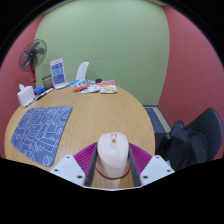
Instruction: Arrange mouse
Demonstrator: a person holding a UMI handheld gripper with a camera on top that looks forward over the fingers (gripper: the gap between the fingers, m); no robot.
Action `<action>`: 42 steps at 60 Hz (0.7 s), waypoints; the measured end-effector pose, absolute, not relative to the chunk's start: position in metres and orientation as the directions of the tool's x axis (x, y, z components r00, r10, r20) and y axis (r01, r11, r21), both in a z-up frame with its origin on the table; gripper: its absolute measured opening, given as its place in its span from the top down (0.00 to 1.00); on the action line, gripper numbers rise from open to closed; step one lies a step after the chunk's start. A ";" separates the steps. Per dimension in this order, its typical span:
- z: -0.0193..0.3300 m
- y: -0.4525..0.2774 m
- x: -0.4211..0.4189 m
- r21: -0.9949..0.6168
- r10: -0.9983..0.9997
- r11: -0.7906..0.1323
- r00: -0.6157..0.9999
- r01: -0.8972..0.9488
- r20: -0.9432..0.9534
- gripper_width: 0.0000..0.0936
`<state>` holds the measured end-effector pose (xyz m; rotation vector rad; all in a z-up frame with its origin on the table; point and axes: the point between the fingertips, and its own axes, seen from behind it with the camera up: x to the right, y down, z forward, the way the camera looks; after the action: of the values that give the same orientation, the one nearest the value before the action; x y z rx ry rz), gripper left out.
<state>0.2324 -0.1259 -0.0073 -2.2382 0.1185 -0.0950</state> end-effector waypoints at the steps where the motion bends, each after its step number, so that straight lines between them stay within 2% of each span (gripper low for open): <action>1: -0.008 -0.124 0.233 -0.785 -0.117 -0.617 0.993 -0.050 0.029 0.43; 9: -0.005 -0.123 0.233 -0.778 -0.140 -0.624 0.990 -0.070 0.023 0.56; 17: 0.014 -0.125 0.241 -0.774 -0.181 -0.629 0.982 -0.079 0.047 0.59; 20: 0.036 -0.122 0.245 -0.790 -0.198 -0.610 0.978 -0.067 0.071 0.59; 24: 0.081 -0.113 0.250 -0.827 -0.246 -0.557 0.966 -0.073 0.080 0.59; 34: 0.219 -0.067 0.216 -0.933 -0.286 -0.352 0.958 -0.071 0.035 0.59; 38: 0.247 -0.050 0.176 -0.951 -0.250 -0.301 0.968 -0.069 0.009 0.59; 42: 0.251 -0.033 0.125 -0.953 -0.187 -0.296 0.982 -0.062 -0.006 0.59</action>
<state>0.1247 -0.0331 0.2509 -1.8714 0.1807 -0.1238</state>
